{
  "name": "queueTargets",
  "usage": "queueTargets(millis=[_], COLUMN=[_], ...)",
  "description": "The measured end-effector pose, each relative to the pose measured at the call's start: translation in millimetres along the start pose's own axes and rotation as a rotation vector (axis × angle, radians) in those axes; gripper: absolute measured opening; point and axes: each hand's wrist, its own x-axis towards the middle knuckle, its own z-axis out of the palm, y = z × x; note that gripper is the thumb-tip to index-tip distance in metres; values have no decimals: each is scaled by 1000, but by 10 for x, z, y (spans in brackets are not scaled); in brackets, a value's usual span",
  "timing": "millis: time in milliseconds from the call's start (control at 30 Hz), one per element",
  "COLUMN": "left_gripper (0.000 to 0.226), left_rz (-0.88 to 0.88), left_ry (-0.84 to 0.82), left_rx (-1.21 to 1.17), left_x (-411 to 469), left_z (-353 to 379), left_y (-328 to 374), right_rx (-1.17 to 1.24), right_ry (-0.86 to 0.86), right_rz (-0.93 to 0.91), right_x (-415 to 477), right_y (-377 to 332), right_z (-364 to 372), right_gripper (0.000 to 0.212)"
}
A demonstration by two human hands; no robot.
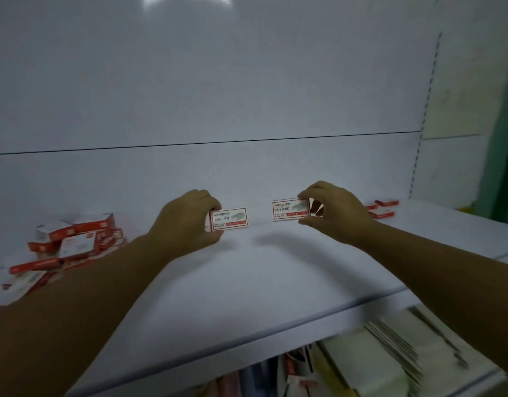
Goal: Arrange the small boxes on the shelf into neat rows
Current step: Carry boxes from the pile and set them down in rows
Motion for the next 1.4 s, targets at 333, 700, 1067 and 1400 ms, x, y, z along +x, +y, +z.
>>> queueTargets(millis=[333,700,1067,1400], left_gripper=[38,37,42,42], left_rz=[92,236,169,-170], left_ry=[45,92,9,-373], left_rx=[-192,-301,-241,-421], left_x=[892,1995,2594,2702], left_z=[695,1531,2088,2499], left_y=[950,1373,2189,2986], right_rx=[30,-160,-147,128], right_ry=[14,5,-34,-179], right_rz=[97,216,126,122], right_x=[-221,28,55,172], right_y=[1165,2273,3655,4731], right_z=[-248,-433,-506,-304], right_gripper=[39,43,47,42])
